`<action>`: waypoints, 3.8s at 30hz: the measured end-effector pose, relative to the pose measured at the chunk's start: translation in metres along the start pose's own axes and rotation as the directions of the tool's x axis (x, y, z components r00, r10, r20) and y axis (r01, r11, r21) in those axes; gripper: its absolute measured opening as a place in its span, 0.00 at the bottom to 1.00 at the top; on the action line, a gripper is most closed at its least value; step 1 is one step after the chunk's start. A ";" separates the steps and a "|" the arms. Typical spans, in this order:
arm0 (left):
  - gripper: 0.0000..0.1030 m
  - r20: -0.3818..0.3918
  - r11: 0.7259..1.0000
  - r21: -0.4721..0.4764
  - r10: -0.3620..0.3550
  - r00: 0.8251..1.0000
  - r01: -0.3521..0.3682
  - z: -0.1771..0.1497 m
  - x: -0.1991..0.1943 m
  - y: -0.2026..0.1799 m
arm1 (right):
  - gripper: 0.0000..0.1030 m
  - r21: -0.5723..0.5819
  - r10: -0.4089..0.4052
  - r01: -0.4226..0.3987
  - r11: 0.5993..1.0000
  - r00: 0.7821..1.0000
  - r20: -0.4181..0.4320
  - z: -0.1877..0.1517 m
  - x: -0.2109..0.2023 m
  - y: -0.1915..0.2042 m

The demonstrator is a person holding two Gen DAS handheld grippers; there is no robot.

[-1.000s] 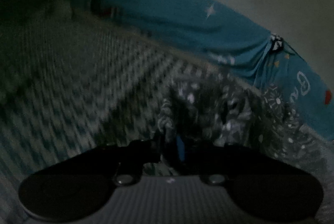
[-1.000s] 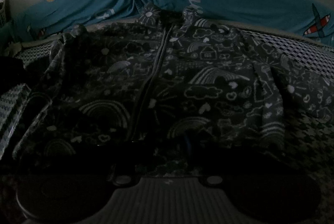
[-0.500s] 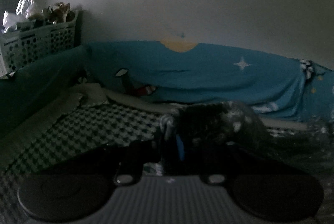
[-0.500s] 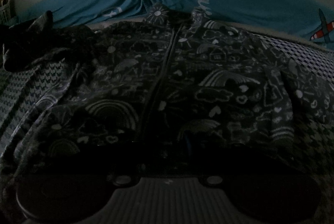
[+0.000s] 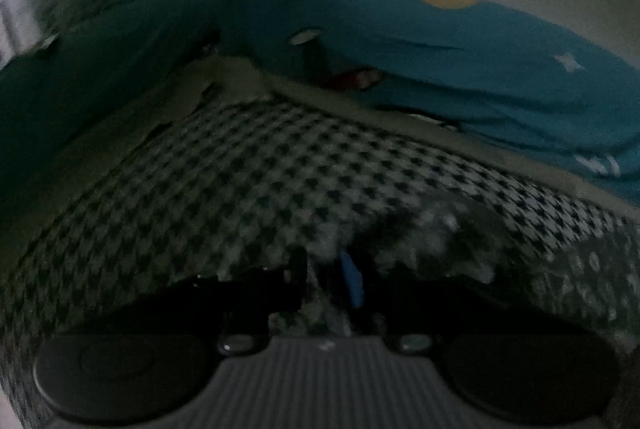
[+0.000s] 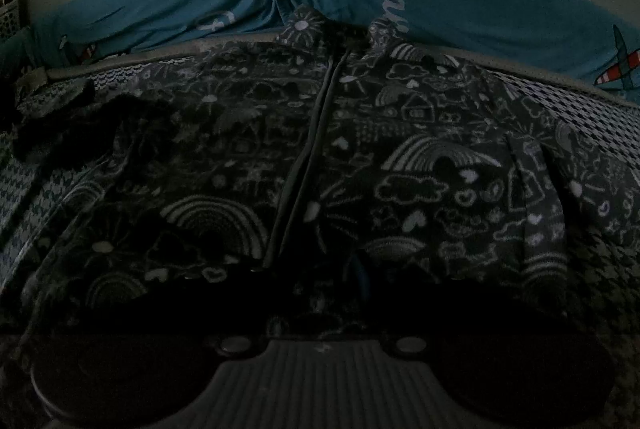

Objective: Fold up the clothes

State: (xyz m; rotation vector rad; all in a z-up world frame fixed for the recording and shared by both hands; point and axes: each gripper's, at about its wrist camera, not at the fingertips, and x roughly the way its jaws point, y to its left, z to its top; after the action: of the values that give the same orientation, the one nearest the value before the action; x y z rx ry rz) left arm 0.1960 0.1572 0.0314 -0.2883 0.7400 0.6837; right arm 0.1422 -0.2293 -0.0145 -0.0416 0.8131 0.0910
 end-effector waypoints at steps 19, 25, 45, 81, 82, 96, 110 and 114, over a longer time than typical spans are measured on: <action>0.72 0.038 0.948 0.207 -0.254 0.967 0.241 -0.023 -0.021 -0.059 | 0.34 -0.013 -0.012 0.012 1.000 1.000 0.003 0.001 0.000 0.001; 0.76 0.008 0.936 0.289 -0.210 0.978 0.199 -0.033 -0.004 -0.082 | 0.35 -0.013 -0.009 0.009 1.000 1.000 0.001 0.001 0.000 0.001; 0.15 0.020 0.958 0.255 -0.143 0.989 0.134 -0.032 0.009 -0.070 | 0.40 -0.047 -0.018 0.019 0.999 1.000 0.018 0.003 0.005 0.002; 0.13 0.011 0.986 0.141 0.091 0.996 -0.092 -0.044 -0.035 0.017 | 0.50 -0.079 -0.039 0.043 0.996 0.998 0.054 0.000 0.008 0.001; 0.13 -0.001 0.986 0.132 0.099 0.995 -0.098 -0.045 -0.035 0.021 | 0.50 -0.079 -0.039 0.044 0.996 0.998 0.055 0.000 0.008 0.001; 0.24 -0.127 0.986 0.031 0.165 0.978 -0.162 -0.085 -0.051 0.048 | 0.55 -0.066 -0.050 0.054 0.996 0.997 0.054 -0.001 0.009 -0.002; 0.47 -0.018 0.999 -0.015 0.049 0.999 -0.049 -0.082 -0.082 0.042 | 0.56 -0.051 -0.060 0.063 0.997 0.996 0.058 -0.002 0.009 -0.004; 0.48 -0.021 0.998 0.038 -0.051 0.998 0.052 -0.083 -0.085 0.022 | 0.56 -0.076 -0.063 0.069 0.995 0.994 0.085 -0.003 0.002 0.000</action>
State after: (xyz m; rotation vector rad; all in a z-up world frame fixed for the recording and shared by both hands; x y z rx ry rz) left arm 0.0921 0.0949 0.0318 -0.2789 0.7612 0.6177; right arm 0.1414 -0.2295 -0.0181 -0.1384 0.7249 0.0618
